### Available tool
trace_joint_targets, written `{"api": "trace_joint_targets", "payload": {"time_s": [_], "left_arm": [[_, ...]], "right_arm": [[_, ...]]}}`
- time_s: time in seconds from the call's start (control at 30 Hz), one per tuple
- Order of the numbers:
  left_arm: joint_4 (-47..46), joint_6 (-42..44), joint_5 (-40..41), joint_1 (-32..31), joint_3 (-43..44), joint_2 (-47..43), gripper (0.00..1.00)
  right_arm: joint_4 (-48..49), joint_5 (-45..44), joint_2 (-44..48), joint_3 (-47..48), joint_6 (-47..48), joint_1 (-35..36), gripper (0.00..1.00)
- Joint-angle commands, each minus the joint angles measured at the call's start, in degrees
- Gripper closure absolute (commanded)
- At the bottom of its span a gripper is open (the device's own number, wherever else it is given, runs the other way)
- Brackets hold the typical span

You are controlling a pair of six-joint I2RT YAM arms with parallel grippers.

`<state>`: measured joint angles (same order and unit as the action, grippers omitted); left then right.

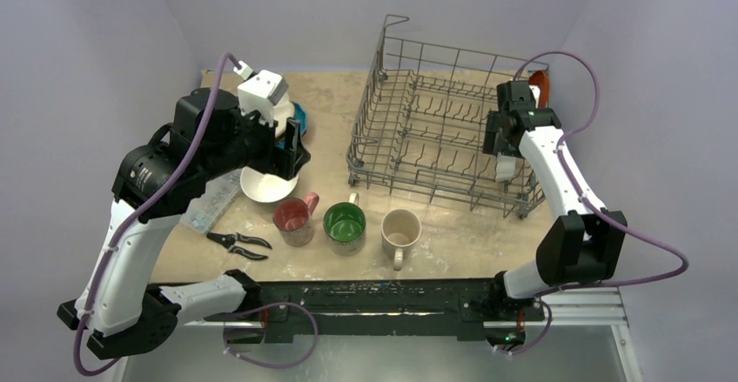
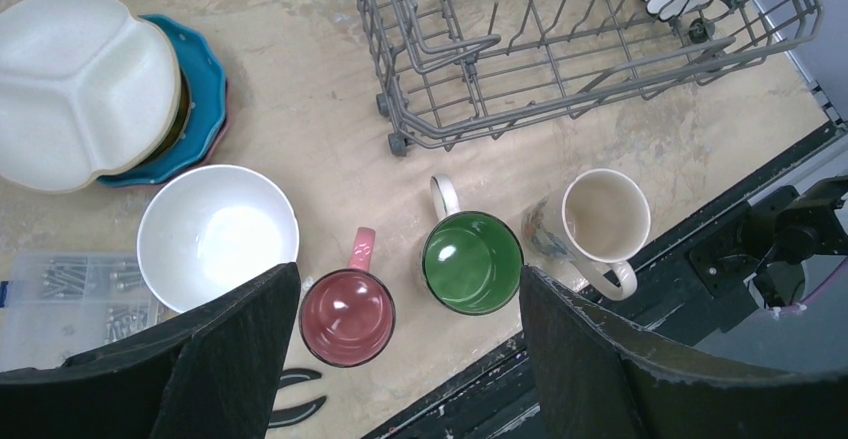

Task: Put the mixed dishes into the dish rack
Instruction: Insert the bowl into the dish rack.

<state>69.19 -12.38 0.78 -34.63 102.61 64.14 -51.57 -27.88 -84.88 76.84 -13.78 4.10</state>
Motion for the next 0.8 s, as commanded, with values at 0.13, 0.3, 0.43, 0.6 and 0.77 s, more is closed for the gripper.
{"api": "trace_joint_targets", "payload": {"time_s": [0.13,0.3,0.43,0.6,0.77], "left_arm": [[-0.04,-1.57,-1.13,-0.12,-1.02,-1.82,0.20],[0.07,-2.63,-2.88,0.08,-1.53,-2.17,0.21],[-0.10,-3.78,-3.39,0.09,-2.32,-2.99,0.21],[-0.45,-5.82,-4.18,0.19,-4.99,-4.30,0.19],[-2.60,-8.84,-6.75,0.25,-9.57,-6.20,0.18]], "right_arm": [[1.04,8.26,6.50,2.48,-0.44,-0.23,0.02],[0.86,10.22,7.88,4.61,-0.59,-0.23,0.02],[-0.58,11.30,8.51,6.35,-1.14,-0.22,0.02],[0.12,23.80,10.59,8.39,-6.31,0.01,0.02],[6.40,33.72,12.93,6.29,-16.13,8.25,0.02]]}}
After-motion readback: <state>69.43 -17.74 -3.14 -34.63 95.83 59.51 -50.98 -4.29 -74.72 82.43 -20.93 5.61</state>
